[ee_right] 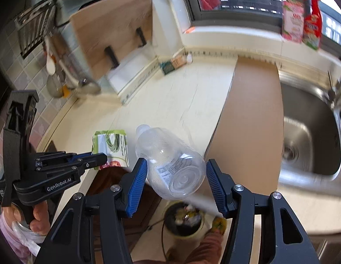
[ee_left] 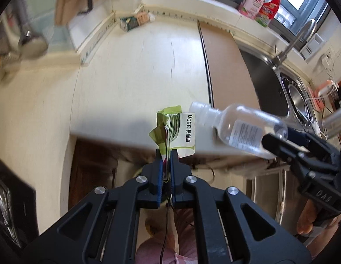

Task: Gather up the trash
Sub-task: 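Carry the snack bag and clear bottle down over the floor bin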

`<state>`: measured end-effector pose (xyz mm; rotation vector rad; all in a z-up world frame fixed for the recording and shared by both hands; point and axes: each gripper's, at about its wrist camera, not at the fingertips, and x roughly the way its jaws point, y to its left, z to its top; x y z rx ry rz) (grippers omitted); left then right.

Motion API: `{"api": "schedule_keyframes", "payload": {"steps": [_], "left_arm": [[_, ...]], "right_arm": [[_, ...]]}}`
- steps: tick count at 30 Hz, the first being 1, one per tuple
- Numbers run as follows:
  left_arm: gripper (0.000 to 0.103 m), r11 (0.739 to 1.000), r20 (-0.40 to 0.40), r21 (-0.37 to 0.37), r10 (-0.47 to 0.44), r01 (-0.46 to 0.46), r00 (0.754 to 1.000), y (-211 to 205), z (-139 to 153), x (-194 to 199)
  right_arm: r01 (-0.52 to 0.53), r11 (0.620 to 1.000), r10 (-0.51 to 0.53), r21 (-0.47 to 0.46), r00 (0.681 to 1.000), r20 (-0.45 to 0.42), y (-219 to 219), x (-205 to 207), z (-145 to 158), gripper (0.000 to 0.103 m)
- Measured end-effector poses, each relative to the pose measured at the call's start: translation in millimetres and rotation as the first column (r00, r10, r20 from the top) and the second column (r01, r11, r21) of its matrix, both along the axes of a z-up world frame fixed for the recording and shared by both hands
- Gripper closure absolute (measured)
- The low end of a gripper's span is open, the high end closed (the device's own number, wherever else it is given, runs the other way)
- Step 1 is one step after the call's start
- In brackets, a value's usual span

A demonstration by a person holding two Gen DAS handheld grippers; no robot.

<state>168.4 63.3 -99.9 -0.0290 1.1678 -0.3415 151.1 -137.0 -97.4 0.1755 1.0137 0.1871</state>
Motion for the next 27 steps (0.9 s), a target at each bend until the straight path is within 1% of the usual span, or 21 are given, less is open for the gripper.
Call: {"api": "schedule_keyframes", "payload": {"steps": [2,4,8,10,13,16,18,20,21,22,23,24,25,27], "left_arm": [[0.099,1.000,-0.027,-0.007,-0.005,0.005,1.000,8.9,-9.2,-18.7],[0.099,1.000,-0.043,0.004,-0.012,0.013,0.999,17.7,-19.7,-39.5],[0.099,1.000,-0.087,0.013,-0.008,0.009,0.996,33.4,-47.0,-71.4],[0.099,1.000,-0.119,-0.001,-0.001,0.001,0.993,37.7,-63.2,-78.7],[0.099,1.000,-0.144,0.003,0.009,-0.008,0.989,41.9,-88.2,-86.5],[0.099,1.000,-0.184,-0.007,0.017,-0.019,0.983,44.0,-118.8,-90.6],[0.099,1.000,-0.201,0.018,0.019,-0.016,0.979,44.7,-145.7,-93.2],[0.099,1.000,-0.222,0.026,0.021,-0.016,0.975,45.2,-172.1,-94.8],[0.099,0.999,-0.244,0.032,0.026,-0.019,0.969,45.9,-193.9,-96.5],[0.099,0.999,-0.260,0.037,0.029,-0.020,0.965,46.5,-209.8,-97.3],[0.099,0.999,-0.272,0.042,0.031,-0.021,0.962,45.8,-225.4,-98.1],[0.099,0.998,-0.285,0.055,0.037,-0.022,0.958,46.0,-248.6,-99.3],[0.099,0.998,-0.293,0.065,0.041,-0.023,0.955,46.1,-264.6,-100.1],[0.099,0.997,-0.311,0.075,0.052,-0.030,0.949,47.6,-303.1,-99.8]], "right_arm": [[0.009,1.000,-0.008,0.010,0.999,-0.037,12.1,-29.5,-15.0,0.048],[0.014,1.000,-0.013,0.016,0.997,-0.077,23.8,-56.6,-30.5,0.048],[0.026,1.000,-0.023,0.013,0.989,-0.148,38.5,-91.2,-61.2,0.048],[0.034,0.999,-0.032,0.008,0.985,-0.171,44.4,-103.2,-75.0,0.048],[0.054,0.998,-0.049,0.014,0.975,-0.217,50.9,-118.1,-100.2,0.048],[0.061,0.998,-0.058,0.005,0.966,-0.253,53.5,-116.2,-123.0,0.048],[0.057,0.998,-0.057,-0.006,0.959,-0.276,58.9,-118.2,-144.5,0.048],[0.049,0.998,-0.055,-0.029,0.953,-0.298,65.6,-121.2,-172.7,0.048],[0.046,0.998,-0.059,-0.050,0.950,-0.306,70.5,-123.9,-190.3,0.048],[0.046,0.997,-0.061,-0.057,0.946,-0.320,74.0,-122.1,-206.5,0.048],[0.048,0.997,-0.065,-0.058,0.941,-0.332,76.9,-123.9,-224.2,0.048],[0.049,0.997,-0.066,-0.060,0.938,-0.339,77.9,-120.9,-235.6,0.048],[0.049,0.996,-0.071,-0.071,0.933,-0.352,81.9,-122.6,-259.4,0.048],[0.045,0.996,-0.071,-0.080,0.928,-0.366,86.3,-117.5,-288.9,0.048]]}}
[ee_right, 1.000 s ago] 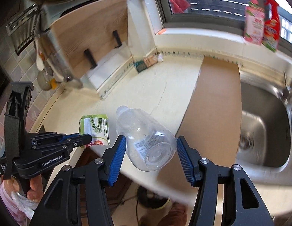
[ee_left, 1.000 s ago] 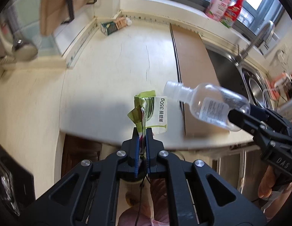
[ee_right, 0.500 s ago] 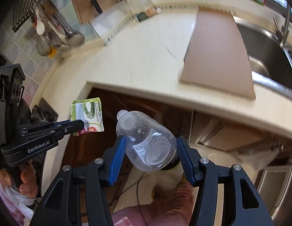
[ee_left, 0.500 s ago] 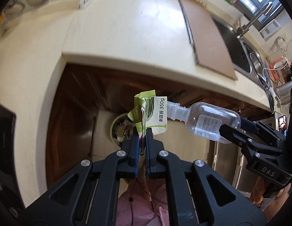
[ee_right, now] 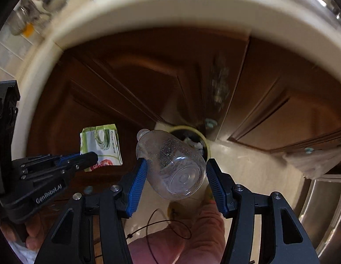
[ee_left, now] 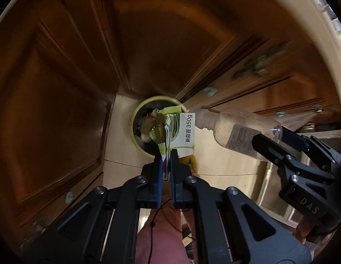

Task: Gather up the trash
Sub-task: 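Carry the snack bag and clear bottle down over the floor bin, then open both tools to drop the bag and bottle into the bin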

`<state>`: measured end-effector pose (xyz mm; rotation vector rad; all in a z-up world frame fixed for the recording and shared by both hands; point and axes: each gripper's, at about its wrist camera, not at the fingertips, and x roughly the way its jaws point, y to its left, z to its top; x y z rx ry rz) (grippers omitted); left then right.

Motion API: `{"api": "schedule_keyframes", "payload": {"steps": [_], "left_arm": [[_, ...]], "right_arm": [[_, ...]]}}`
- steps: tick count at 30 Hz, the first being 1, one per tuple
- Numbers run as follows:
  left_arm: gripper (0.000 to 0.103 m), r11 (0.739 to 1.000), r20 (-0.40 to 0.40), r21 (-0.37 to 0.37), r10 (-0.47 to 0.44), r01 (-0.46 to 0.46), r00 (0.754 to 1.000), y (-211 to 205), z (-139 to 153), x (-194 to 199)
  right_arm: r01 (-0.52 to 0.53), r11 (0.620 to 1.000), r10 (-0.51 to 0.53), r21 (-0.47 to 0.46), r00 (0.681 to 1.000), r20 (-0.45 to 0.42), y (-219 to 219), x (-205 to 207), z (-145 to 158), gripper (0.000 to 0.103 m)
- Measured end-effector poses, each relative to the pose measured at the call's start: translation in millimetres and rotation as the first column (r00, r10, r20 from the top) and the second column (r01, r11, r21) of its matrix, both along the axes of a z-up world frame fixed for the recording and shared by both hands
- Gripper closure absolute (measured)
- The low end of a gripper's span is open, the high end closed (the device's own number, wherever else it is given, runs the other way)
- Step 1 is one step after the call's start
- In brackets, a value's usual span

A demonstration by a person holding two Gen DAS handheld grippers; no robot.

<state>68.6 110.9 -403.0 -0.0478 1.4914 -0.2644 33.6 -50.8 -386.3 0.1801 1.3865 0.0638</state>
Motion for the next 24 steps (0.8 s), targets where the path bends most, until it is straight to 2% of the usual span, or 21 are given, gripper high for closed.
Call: {"api": "schedule_keyframes", "payload": {"steps": [4,9,15,18,19,20,22,24], "left_arm": [[0.099,1.000,-0.028,0.013,0.014,-0.014,1.000,3.0,-66.6,1.3],[0.099,0.999,-0.053,0.044,0.013,-0.010,0.998,0.5,-145.1,6.1],[0.098,0.997,-0.085,0.073,0.013,-0.007,0.996,-7.7,-209.8,14.6],[0.084,0.995,-0.108,0.100,0.014,-0.003,0.994,-8.9,-232.3,13.5],[0.075,0.994,-0.110,0.108,0.017,-0.005,0.994,-6.4,-235.3,13.3],[0.065,0.993,-0.111,0.114,0.022,-0.010,0.994,-5.4,-237.3,13.3],[0.054,0.994,-0.114,0.110,0.034,-0.021,0.993,-2.7,-238.3,13.4],[0.048,0.993,-0.113,0.113,0.040,-0.027,0.993,-1.8,-236.7,13.0]], "right_arm": [[0.001,1.000,-0.001,-0.008,0.999,-0.037,10.9,1.3,-76.0,0.048],[-0.002,1.000,0.000,-0.016,0.998,-0.068,16.1,6.9,-151.0,0.048],[-0.001,1.000,-0.001,-0.016,0.995,-0.103,16.0,18.9,-225.7,0.045],[-0.001,1.000,0.005,0.024,0.990,-0.144,-1.4,32.0,-258.6,0.044],[0.003,1.000,0.001,0.026,0.988,-0.154,-3.6,33.1,-267.1,0.043],[0.010,1.000,-0.005,0.028,0.987,-0.161,-4.4,34.9,-272.2,0.043],[0.017,1.000,-0.013,0.025,0.986,-0.165,-6.0,34.6,-276.2,0.043],[0.014,1.000,-0.010,0.024,0.987,-0.160,-6.7,34.1,-275.8,0.039]]}}
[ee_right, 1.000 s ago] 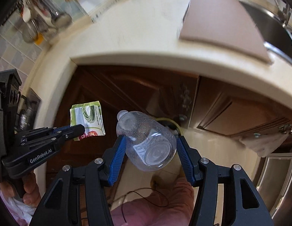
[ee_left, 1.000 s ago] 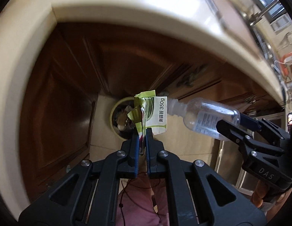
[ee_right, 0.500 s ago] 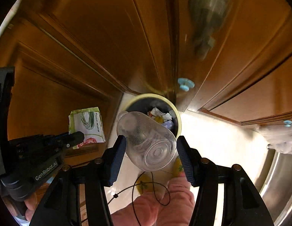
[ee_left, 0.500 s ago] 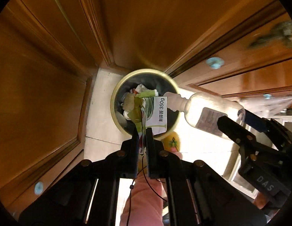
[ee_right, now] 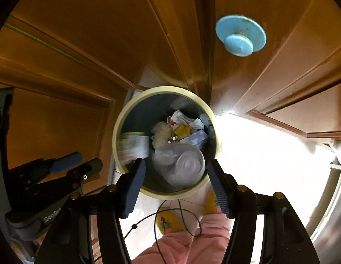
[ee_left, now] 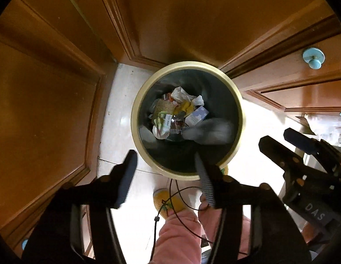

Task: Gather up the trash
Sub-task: 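Open both tools to drop the bag and bottle into the bin, then raise both tools back toward the remaining trash by the window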

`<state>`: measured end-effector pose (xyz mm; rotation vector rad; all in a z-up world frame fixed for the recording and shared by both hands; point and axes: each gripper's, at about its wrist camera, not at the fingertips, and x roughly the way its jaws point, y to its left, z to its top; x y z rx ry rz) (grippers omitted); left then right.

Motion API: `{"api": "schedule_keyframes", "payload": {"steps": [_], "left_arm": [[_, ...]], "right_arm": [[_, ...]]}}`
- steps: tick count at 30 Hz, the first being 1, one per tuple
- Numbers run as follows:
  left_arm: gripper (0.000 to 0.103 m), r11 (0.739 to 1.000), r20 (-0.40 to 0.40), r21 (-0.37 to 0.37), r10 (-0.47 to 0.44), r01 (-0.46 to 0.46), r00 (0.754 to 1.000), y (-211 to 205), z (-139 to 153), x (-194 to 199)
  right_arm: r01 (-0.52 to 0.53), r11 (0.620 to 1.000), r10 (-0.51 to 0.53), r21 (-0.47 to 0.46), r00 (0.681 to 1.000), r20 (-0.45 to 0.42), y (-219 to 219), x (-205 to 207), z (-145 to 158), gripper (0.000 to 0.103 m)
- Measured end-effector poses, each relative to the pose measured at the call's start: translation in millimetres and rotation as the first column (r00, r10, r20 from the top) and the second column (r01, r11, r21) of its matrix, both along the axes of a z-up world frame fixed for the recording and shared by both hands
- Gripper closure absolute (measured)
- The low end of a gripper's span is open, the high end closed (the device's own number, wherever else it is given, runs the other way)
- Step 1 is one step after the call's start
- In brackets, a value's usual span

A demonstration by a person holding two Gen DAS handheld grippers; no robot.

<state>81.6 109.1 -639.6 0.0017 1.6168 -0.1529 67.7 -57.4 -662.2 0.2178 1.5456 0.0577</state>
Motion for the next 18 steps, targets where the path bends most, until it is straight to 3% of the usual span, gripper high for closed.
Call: {"api": "schedule_keyframes", "payload": {"steps": [9,15,18], "left_arm": [[0.047,1.000,0.021,0.019,0.023,-0.023,1.000,4.8,25.8,1.2],[0.047,0.999,0.050,0.021,0.026,-0.027,0.998,3.5,83.0,-4.3],[0.047,0.999,0.070,0.017,0.031,-0.032,0.997,1.3,125.0,-8.9]], "right_arm": [[-0.040,0.999,0.040,-0.011,0.999,0.023,0.1,-19.0,30.4,0.038],[-0.066,0.998,0.067,-0.022,0.997,0.048,0.5,-29.4,88.2,0.038],[-0.062,0.998,0.063,-0.026,0.996,0.062,-0.1,-32.9,121.8,0.038]]}}
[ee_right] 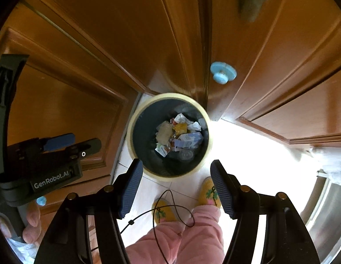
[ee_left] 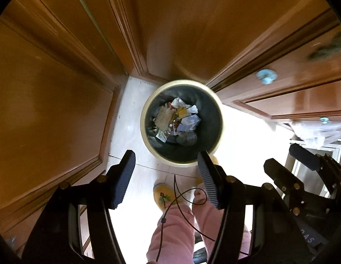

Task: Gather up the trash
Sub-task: 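Raise both tools back toward the remaining trash by the window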

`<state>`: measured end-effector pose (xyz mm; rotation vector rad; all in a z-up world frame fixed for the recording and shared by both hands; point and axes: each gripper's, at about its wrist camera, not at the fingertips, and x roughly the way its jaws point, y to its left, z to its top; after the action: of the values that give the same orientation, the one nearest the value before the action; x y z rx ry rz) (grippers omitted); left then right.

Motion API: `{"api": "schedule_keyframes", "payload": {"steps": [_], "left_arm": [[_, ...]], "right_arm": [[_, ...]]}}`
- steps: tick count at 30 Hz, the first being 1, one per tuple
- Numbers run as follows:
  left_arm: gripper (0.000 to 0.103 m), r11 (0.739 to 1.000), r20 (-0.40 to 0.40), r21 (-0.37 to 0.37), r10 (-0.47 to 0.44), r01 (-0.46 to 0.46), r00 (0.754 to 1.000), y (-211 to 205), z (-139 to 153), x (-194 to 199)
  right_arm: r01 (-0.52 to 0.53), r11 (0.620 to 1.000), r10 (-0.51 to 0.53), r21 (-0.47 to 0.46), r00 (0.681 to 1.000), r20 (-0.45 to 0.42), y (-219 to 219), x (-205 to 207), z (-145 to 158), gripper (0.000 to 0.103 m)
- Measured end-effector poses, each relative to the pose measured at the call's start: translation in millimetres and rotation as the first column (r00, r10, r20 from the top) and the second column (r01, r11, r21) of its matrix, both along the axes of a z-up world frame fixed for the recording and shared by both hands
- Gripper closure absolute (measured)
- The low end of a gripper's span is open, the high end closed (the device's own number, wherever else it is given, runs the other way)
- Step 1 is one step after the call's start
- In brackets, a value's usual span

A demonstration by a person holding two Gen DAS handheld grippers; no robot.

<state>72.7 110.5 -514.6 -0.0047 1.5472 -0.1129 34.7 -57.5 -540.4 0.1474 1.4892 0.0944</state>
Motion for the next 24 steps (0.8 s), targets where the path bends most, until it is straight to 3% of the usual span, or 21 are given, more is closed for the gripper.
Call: {"api": "schedule_keyframes", "payload": {"steps": [6,13,17,24], "left_arm": [[0.047,1.000,0.082,-0.017,-0.001,0.003,0.997,-5.1,110.7,-14.3],[0.047,0.998,0.214,-0.021,-0.046,0.051,0.976,-11.1,240.1,-33.7],[0.047,0.995,0.308,0.020,-0.096,0.095,0.947,-14.6,308.8,-39.1],[0.047,0.989,0.469,0.067,-0.151,0.135,0.870,-10.9,415.2,-47.1]], "right_arm": [[0.021,1.000,-0.021,0.004,0.999,0.045,-2.9,-11.3,85.6,0.038],[0.040,0.999,-0.041,0.007,0.990,0.137,-1.2,-27.7,212.1,0.038],[0.038,0.999,-0.032,-0.019,0.976,0.217,3.2,-36.2,282.7,0.038],[0.073,0.997,-0.061,-0.021,0.933,0.355,1.4,-50.4,398.1,0.037]]}}
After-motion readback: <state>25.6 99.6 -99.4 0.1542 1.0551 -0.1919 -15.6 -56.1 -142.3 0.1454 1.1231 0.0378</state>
